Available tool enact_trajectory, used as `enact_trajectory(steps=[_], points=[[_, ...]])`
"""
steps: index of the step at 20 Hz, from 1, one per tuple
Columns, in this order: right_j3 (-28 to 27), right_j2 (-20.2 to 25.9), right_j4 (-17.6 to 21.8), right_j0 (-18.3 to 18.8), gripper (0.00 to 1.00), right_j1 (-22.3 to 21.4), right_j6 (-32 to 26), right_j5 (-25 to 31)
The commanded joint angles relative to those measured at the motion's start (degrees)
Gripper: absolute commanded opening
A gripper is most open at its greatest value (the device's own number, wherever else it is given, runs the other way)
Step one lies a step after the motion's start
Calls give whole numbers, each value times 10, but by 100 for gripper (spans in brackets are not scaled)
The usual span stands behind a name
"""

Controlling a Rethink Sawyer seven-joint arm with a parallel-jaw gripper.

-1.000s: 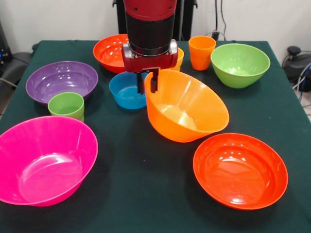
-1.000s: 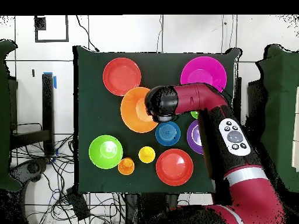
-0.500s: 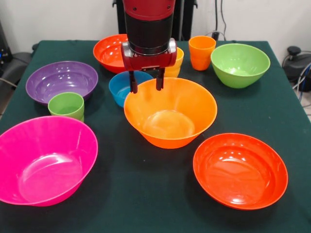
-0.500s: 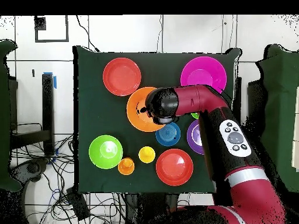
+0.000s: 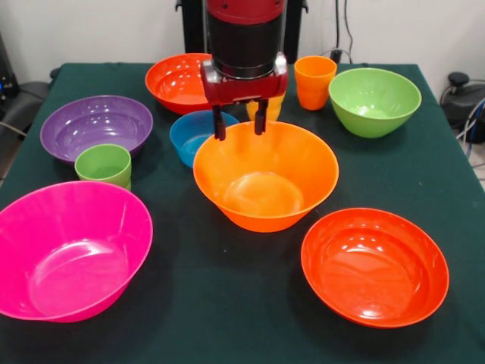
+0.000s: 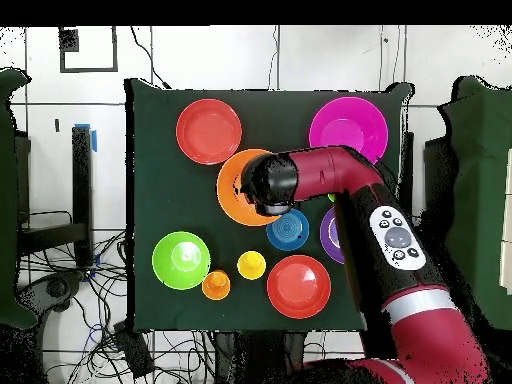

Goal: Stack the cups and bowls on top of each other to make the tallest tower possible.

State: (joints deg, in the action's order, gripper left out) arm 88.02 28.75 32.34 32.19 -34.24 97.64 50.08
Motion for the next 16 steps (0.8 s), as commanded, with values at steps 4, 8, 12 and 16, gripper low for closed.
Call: enact_trajectory(steps=[4, 8, 12, 16], points=[[63, 69, 9, -8, 100, -47, -129, 13], [79, 79, 8, -11, 100, -65, -124, 24], [111, 91, 13, -7, 100, -72, -128, 19], [136, 99, 26, -1, 100, -73, -160, 40]])
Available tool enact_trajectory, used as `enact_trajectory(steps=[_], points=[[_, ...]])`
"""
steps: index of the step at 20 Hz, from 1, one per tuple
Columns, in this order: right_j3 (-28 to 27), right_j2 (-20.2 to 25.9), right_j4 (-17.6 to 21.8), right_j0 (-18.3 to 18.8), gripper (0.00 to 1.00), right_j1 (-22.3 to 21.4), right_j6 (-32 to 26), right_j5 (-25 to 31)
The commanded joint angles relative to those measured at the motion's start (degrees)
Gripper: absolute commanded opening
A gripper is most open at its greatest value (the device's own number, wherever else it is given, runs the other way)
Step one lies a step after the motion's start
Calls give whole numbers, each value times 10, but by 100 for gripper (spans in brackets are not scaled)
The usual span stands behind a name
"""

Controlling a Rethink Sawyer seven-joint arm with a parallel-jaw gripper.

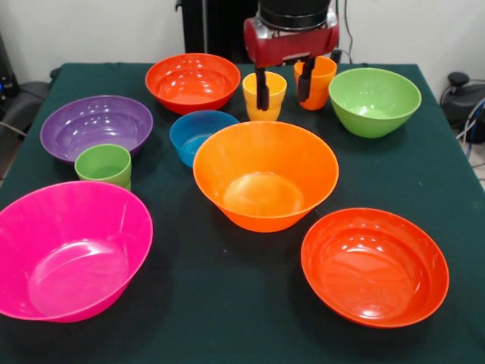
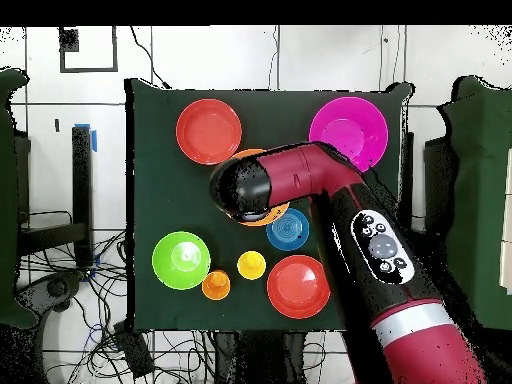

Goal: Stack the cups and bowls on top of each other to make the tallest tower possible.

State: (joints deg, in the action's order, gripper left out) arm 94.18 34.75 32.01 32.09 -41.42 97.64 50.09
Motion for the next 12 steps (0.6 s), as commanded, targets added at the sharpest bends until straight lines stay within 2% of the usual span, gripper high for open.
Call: enact_trajectory(steps=[1, 6, 12], points=[[82, 44, 34, 3, 100, -2, -168, 37], [106, 72, 58, 20, 100, 7, -213, 21], [124, 93, 89, 40, 100, 35, -231, 3]])
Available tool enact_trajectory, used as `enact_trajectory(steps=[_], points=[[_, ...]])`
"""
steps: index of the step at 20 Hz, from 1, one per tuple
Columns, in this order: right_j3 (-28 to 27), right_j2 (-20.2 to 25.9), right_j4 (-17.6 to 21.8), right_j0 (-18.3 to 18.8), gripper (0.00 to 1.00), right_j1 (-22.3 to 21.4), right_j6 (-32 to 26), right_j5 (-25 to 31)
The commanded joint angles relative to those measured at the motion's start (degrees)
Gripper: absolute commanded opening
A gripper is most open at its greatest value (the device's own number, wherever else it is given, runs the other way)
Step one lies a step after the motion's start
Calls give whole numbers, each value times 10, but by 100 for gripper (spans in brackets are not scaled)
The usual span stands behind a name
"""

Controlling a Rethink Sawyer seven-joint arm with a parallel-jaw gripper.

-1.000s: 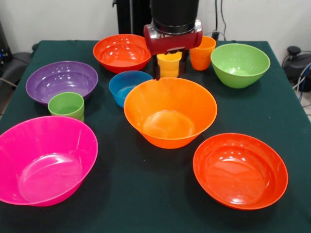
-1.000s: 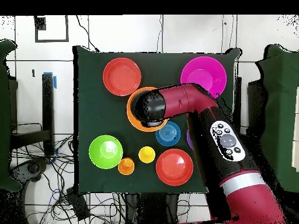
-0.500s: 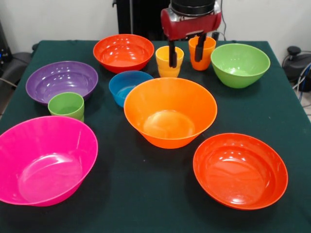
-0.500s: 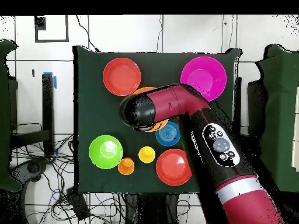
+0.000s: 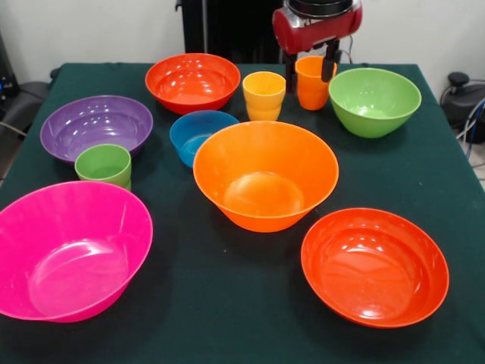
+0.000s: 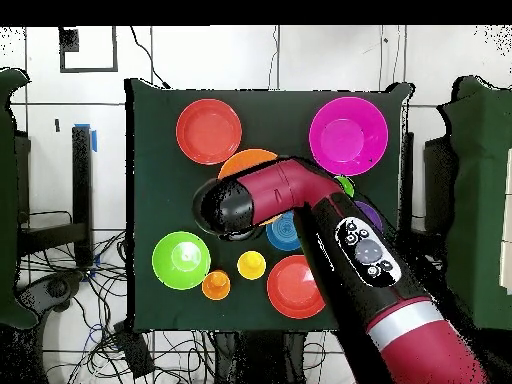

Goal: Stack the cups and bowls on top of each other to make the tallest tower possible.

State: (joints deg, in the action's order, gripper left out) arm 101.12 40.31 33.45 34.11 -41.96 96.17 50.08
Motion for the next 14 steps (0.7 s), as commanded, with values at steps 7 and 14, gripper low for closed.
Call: enact_trajectory(steps=[7, 14], points=[[55, 40, 99, 27, 100, 55, -217, 14], [66, 40, 126, 52, 100, 62, -221, 10]])
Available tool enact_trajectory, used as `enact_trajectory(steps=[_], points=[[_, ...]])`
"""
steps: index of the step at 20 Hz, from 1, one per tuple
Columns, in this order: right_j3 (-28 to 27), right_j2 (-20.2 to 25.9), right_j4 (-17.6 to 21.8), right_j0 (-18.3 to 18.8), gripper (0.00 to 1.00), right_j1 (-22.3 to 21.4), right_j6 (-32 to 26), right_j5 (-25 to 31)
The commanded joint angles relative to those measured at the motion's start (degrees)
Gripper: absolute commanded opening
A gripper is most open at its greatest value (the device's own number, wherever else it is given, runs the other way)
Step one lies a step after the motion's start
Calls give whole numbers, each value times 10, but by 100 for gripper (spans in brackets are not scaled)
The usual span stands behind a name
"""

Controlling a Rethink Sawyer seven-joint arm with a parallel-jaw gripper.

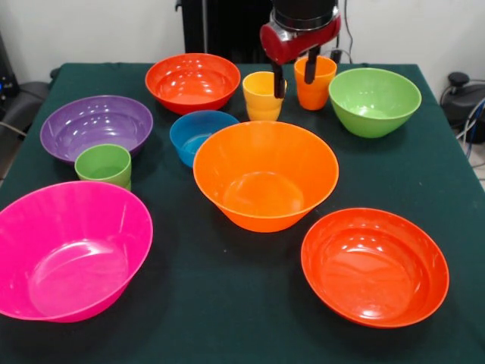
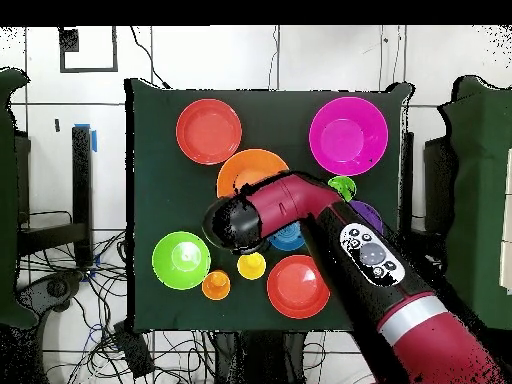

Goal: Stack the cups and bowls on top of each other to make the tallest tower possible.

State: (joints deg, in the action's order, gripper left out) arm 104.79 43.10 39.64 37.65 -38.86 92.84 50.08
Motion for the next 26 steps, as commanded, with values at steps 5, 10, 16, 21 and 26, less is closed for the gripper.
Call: enact_trajectory(steps=[5, 10, 16, 21, 26], points=[[37, 11, 82, 31, 100, 28, -187, 9], [44, 20, 83, 44, 100, 16, -191, 20], [53, 20, 106, 41, 100, 16, -181, 12], [74, 17, 111, 42, 100, 12, -163, 6], [84, 16, 119, 37, 100, 11, -149, -3]])
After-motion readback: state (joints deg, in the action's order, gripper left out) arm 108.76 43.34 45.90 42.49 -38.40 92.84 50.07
